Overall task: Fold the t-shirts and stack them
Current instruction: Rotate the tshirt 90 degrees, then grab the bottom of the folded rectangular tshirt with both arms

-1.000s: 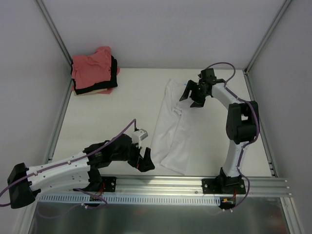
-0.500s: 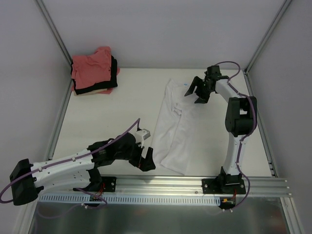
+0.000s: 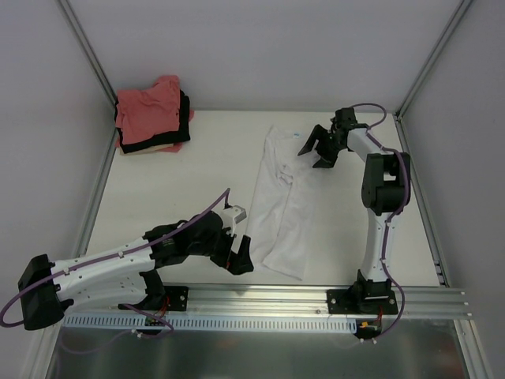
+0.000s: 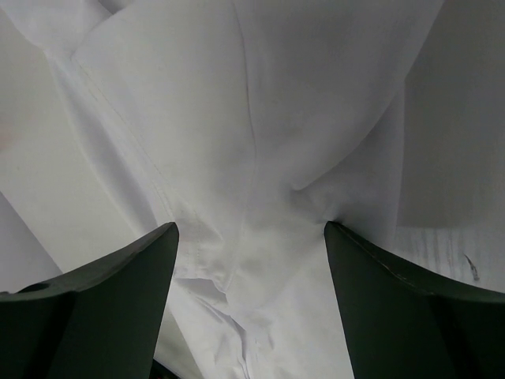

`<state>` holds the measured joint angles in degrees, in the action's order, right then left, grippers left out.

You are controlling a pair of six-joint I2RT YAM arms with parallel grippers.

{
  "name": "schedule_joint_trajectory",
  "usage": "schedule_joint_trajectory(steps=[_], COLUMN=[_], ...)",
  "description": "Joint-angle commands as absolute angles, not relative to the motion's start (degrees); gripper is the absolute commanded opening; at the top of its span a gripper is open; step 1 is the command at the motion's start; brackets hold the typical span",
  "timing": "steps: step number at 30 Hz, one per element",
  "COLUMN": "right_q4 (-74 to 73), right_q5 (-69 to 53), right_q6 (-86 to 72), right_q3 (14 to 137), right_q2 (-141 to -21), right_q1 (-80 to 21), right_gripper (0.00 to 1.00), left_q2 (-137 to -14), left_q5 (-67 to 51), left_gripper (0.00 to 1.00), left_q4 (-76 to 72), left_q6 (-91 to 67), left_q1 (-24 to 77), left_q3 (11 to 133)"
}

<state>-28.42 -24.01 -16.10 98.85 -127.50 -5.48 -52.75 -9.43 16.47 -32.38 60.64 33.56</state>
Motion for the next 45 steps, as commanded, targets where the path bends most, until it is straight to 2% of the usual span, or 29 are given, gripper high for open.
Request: schedule_joint_trajectory(steps=[1,15,18,22,26,30,33,34,38,42,45], right_q4=[-27.16,-22.33,-19.61,-13.03,-13.89,-14.85,-17.82,-18.71,-21.61,-21.71,-21.01], right_q5=[-24.26,-30.41,-31.99,-33.22,-32.44,-30.33,-28.22,-27.69,-26.9,-27.77,-29.7], right_q6=[-16.79,-24.07,-24.52,-23.3,-19.87,-16.18,-12.93,-12.22,-9.67,-10.28,-11.68], right_q3=[101.95,120.13,119.45,108.67,100.39,87.13,76.05,73.42,58.13,41.71,35.18], right_q2=[-131.56,-143.78,-142.13,-133.44,-122.19,-106.91,-95.04,-92.31,-77.48,-68.92,-63.65], right_q1=[-5.45,-5.36,-5.36,-5.36,-5.19,-4.66,-4.04,-3.87,-3.25,-2.9,-2.99], right_gripper=[0.8,0.81,0.81,0.81,0.81,0.87,0.99,1.0,0.98,0.89,0.86], left_q2=[-52.91,-54.58,-54.76,-54.49,-50.02,-43.69,-40.79,-40.61,-43.58,-50.78,-57.82], left_q5=[-8.26,-6.77,-6.33,-5.45,-4.14,-1.94,-1.67,-1.67,-1.58,-0.35,-0.44], left_gripper=[0.99,0.99,0.99,0.99,0.99,0.99,0.99,0.99,0.99,0.99,0.99], left_q4=[17.4,19.16,18.64,16.71,11.62,3.09,-4.2,-7.7,-17.64,-27.76,-31.72], left_q6=[-31.38,-31.64,-31.73,-32.78,-34.89,-37.44,-39.98,-40.34,-42.1,-41.93,-40.7], left_q1=[60.21,60.21,60.21,60.21,60.21,60.21,60.29,60.29,60.38,60.64,60.91], left_q3=[35.77,35.68,35.25,33.93,29.19,22.51,17.5,16.45,11.18,10.54,12.65])
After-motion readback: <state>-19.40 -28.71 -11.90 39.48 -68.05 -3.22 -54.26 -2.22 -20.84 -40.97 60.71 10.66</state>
